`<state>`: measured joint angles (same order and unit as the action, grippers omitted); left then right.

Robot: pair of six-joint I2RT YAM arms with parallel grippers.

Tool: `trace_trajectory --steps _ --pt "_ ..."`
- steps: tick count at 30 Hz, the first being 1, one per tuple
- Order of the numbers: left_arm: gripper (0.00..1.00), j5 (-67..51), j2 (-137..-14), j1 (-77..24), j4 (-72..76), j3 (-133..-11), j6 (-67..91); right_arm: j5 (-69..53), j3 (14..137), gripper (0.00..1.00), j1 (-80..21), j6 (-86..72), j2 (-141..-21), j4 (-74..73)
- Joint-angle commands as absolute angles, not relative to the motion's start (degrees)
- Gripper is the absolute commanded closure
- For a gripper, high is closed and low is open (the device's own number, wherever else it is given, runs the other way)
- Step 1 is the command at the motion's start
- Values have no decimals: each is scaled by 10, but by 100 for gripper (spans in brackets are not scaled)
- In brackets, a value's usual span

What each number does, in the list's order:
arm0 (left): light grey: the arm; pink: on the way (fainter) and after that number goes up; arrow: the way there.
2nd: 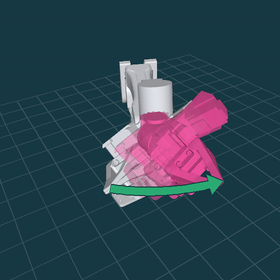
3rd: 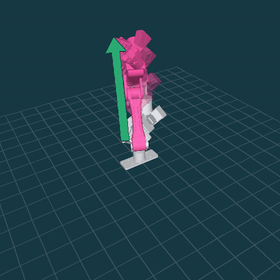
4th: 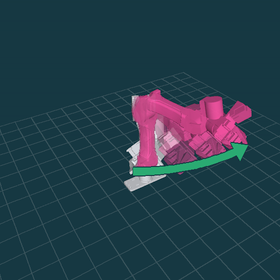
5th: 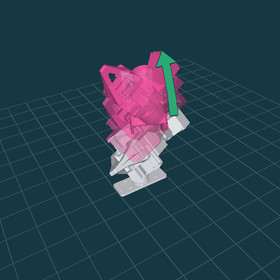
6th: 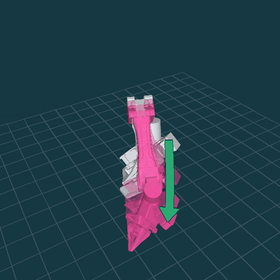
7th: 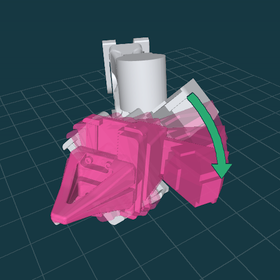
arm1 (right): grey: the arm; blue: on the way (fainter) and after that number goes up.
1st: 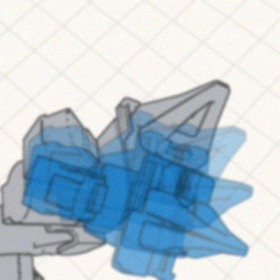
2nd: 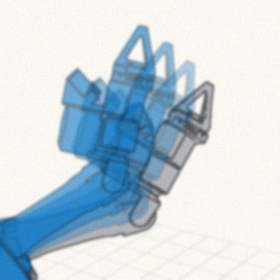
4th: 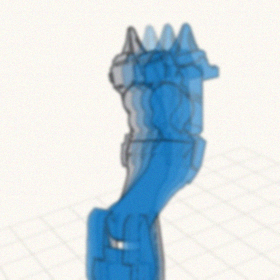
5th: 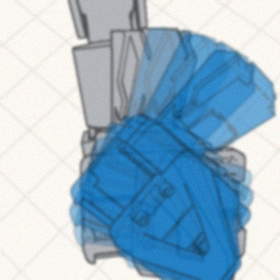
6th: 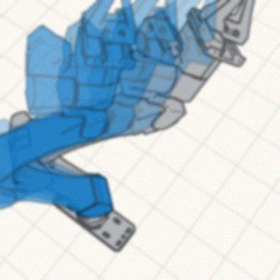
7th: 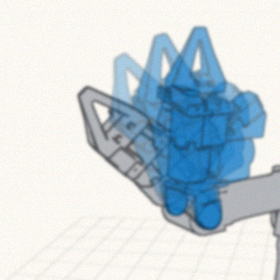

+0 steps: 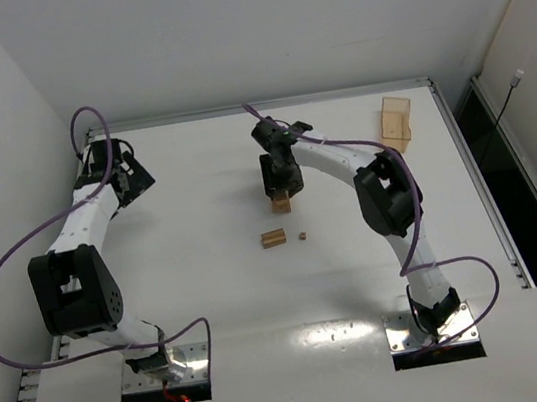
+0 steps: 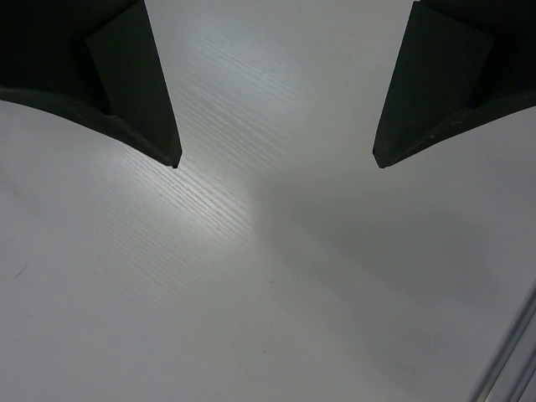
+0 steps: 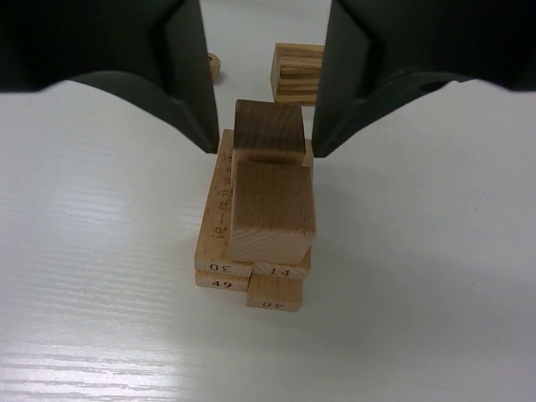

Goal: Build the wood block tower

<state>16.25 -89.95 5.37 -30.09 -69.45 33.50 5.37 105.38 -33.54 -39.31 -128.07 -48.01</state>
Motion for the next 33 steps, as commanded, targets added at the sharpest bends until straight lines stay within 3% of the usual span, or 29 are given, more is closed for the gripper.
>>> trace_trajectory --steps 1,7,10,15,18,21,23,29,33 --pt "1 162 -896 51 -287 -699 333 51 1068 53 -334 -391 -1281 -465" --pt "1 162 -896 51 -287 -699 333 40 1063 37 -339 -372 -1276 -458" --pt "1 162 -896 51 -287 -699 333 35 1063 36 -339 -352 -1257 -445" --pt "1 162 -866 51 -281 -679 333 27 977 33 -351 -306 -1125 -376" --pt "1 155 -827 51 -270 -647 323 -15 857 33 -357 -236 -1026 -320" --pt "1 108 -796 61 -254 -621 293 -170 712 34 -342 -63 -905 -249" --pt "1 64 -784 77 -246 -607 269 -267 679 28 -335 94 -841 -257" --pt "1 -103 -818 155 -240 -606 262 -321 650 26 -350 431 -805 -394" --pt "1 -139 -860 161 -260 -663 250 -337 667 35 -350 564 -858 -430"
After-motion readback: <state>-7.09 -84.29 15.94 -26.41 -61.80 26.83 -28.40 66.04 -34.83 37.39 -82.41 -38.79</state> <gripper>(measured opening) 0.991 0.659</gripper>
